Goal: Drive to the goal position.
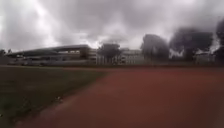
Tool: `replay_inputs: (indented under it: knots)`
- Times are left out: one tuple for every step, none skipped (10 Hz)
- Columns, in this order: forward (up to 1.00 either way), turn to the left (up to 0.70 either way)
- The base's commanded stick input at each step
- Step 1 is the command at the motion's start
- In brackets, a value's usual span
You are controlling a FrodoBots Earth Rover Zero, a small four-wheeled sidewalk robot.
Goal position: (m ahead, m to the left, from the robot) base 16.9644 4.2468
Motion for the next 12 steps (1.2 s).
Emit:
replay_inputs:
  knots:
    - [0.70,0.00]
    - [0.70,0.00]
    - [0.70,0.00]
    - [0.70,0.00]
    - [0.70,0.00]
    - [0.70,0.00]
    - [0.70,0.00]
    - [0.70,0.00]
    - [0.70,0.00]
    - [0.70,0.00]
    - [0.70,0.00]
    - [0.70,0.00]
